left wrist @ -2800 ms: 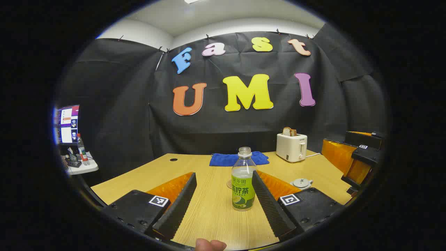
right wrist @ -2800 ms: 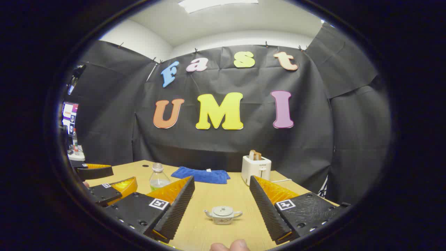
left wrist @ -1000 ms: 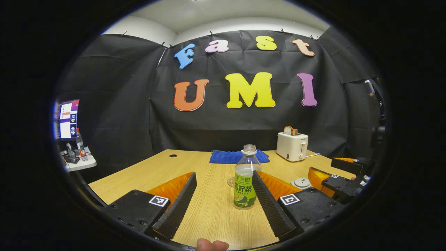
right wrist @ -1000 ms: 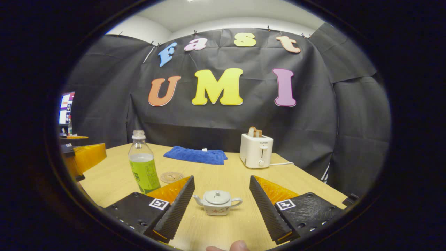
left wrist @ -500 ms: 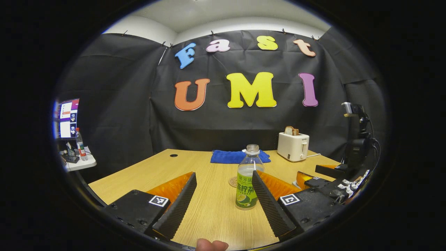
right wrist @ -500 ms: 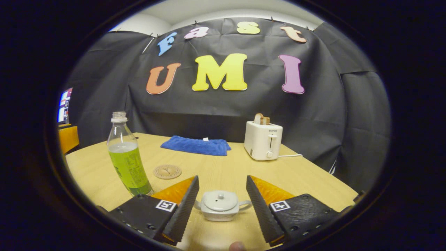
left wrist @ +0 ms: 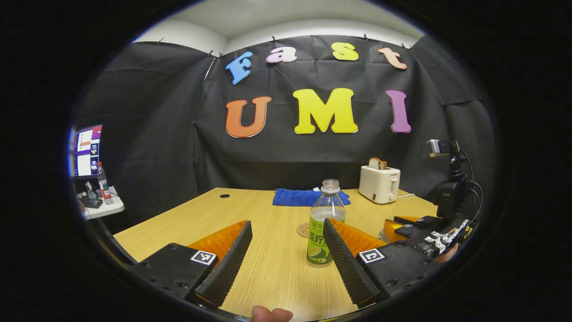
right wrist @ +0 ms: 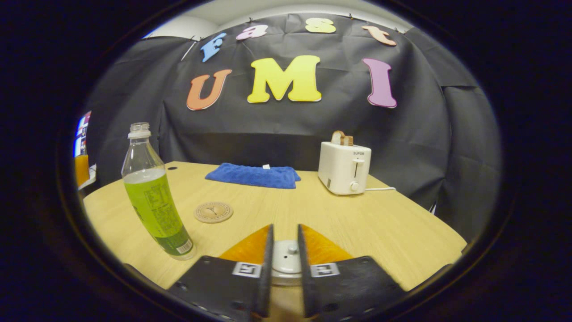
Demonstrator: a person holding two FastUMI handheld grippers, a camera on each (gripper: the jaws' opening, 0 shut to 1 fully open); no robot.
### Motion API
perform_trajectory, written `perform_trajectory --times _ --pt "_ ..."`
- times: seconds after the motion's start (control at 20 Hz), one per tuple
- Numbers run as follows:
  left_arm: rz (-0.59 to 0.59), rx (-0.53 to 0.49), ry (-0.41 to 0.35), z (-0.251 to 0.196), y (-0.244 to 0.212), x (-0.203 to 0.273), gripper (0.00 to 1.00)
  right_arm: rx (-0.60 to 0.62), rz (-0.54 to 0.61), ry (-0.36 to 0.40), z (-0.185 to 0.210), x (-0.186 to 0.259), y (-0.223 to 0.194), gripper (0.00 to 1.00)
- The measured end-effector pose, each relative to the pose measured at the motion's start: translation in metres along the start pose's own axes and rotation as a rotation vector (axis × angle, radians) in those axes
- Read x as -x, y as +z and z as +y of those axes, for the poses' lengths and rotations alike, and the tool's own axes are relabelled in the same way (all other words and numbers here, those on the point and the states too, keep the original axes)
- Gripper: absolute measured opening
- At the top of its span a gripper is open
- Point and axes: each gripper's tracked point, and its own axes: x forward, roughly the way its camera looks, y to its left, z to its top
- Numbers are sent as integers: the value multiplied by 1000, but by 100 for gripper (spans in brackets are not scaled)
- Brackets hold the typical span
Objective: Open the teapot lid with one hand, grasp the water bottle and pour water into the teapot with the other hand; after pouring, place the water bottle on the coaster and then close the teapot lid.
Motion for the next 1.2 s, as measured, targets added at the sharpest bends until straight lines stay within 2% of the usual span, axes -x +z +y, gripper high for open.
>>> perform_trajectory --times 0.05,0.15,0.2,0.7,0.95,1.2 --pt "1 -1 -2 0 0 0 100 5 19 8 1 -3 -5 16" --pt "1 -5 -2 0 1 0 100 15 -4 -3 -4 5 3 17" --pt "3 -3 -3 -1 -1 -1 100 12 5 0 -3 -2 -3 1" --pt "11 3 -62 -27 -15 -11 100 -2 -65 94 3 5 26 0" --pt "93 24 -124 -51 -42 -33 100 -2 -92 88 -23 29 41 0" --pt "162 36 -139 -66 -69 -52 100 4 -101 77 -44 48 43 0"
